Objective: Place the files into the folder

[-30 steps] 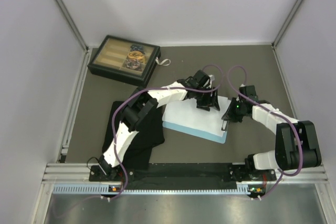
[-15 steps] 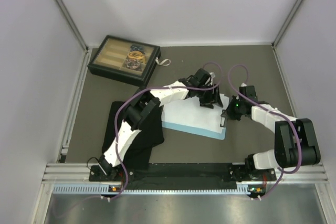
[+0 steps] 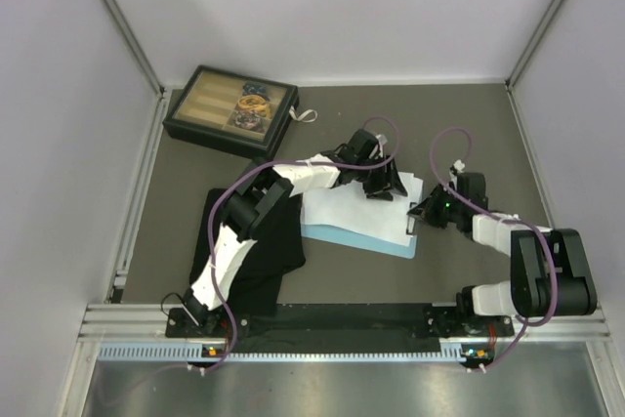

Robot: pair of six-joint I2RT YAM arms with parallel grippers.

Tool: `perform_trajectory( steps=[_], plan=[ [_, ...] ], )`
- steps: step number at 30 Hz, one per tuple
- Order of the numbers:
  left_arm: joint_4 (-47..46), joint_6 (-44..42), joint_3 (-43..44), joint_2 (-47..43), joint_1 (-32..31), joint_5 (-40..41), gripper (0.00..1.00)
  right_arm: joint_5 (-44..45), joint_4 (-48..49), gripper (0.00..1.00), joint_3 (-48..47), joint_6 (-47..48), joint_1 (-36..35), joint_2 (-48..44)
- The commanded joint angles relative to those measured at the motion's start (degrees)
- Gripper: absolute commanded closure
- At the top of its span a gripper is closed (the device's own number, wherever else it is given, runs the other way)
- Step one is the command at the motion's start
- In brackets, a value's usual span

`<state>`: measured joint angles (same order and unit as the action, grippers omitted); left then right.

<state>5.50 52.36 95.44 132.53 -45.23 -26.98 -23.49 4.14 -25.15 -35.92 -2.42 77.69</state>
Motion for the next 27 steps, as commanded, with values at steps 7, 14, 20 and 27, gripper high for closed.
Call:
perform_trajectory(
  steps=[7, 14, 20, 27],
  plan=[
    [5.0, -1.7, -3.2, 1.9, -0.6, 3.6, 0.43, -15.6, 37.5, 1.00, 11.1, -7.8, 1.4, 4.5],
    [5.4, -2.3, -3.4, 2.6, -0.7, 3.1, 0.43, -18.9, 49.4, 1.00, 14.6, -11.2, 2.2, 3.3],
    [5.6, -2.3, -3.5, 2.4, -1.2, 3.3, 0.44, -20.5, 54.6, 1.00, 15.5, -13.8, 3.7, 4.0],
    [6.1, -3.0, -3.2, 1.8, -1.6, 3.3, 0.42, -9.1, 21.9, 1.00, 7.9, -5.8, 3.7, -2.6]
  ],
)
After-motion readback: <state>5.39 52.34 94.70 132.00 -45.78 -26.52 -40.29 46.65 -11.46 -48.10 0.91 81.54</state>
